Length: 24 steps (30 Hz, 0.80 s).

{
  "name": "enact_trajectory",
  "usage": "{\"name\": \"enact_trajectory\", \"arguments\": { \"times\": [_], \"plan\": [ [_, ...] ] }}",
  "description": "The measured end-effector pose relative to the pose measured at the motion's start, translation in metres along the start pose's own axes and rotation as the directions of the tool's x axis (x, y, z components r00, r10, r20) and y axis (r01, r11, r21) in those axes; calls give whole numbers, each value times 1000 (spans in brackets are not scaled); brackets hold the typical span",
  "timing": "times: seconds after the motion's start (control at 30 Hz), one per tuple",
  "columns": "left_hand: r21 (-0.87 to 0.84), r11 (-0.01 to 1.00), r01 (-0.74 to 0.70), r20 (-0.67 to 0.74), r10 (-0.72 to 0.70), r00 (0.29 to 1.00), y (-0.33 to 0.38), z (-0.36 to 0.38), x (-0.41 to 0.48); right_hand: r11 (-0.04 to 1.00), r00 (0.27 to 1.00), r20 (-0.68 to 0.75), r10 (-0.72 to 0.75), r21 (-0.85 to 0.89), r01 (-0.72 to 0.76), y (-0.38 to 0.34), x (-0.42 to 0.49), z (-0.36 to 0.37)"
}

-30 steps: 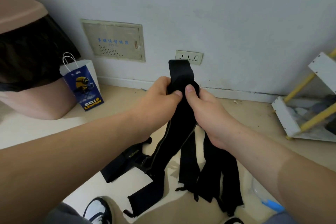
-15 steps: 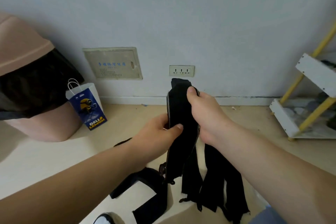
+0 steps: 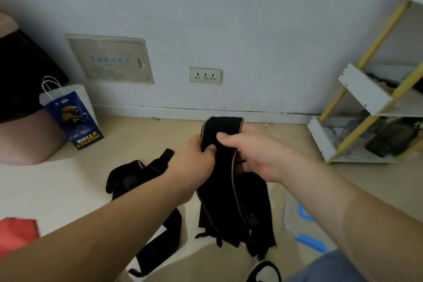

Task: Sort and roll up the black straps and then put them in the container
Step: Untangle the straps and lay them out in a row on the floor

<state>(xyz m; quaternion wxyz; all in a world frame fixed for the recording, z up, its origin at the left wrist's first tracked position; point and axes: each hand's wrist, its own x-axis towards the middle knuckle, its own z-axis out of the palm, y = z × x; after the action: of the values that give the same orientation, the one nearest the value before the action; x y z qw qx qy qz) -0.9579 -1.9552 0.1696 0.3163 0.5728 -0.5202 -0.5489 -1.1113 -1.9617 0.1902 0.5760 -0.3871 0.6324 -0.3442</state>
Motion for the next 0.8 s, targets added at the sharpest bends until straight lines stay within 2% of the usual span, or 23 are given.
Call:
{"name": "enact_trajectory", "arguments": {
  "times": [0.13,0.27,0.4,0.5,0.57,0.7,0.8],
  "plan": [
    [77,987,138,173,-149,973,-34,26,4,926,991,-132,-11,-376,-40,30,5,4],
    [34,971,238,247,-239,939,-59,30,13,892,990,-142,2,-448,-66,65,14,11],
    [-80,936,342,322,-300,898,-87,14,17,917,980,-194,-48,-398,-34,79,24,28],
    [-228,845,484,440,-354,825,-113,-6,23,944,965,-258,-55,-330,-34,78,55,48],
    [-283,803,525,490,-349,799,-133,-23,29,956,956,-291,-34,-290,-54,77,86,65],
    [-182,826,533,474,-401,784,-181,-54,41,977,941,-327,84,-158,-143,94,149,102],
    [-77,829,554,445,-469,763,-211,-62,47,975,934,-331,134,-124,-184,111,186,124]
  ]
}}
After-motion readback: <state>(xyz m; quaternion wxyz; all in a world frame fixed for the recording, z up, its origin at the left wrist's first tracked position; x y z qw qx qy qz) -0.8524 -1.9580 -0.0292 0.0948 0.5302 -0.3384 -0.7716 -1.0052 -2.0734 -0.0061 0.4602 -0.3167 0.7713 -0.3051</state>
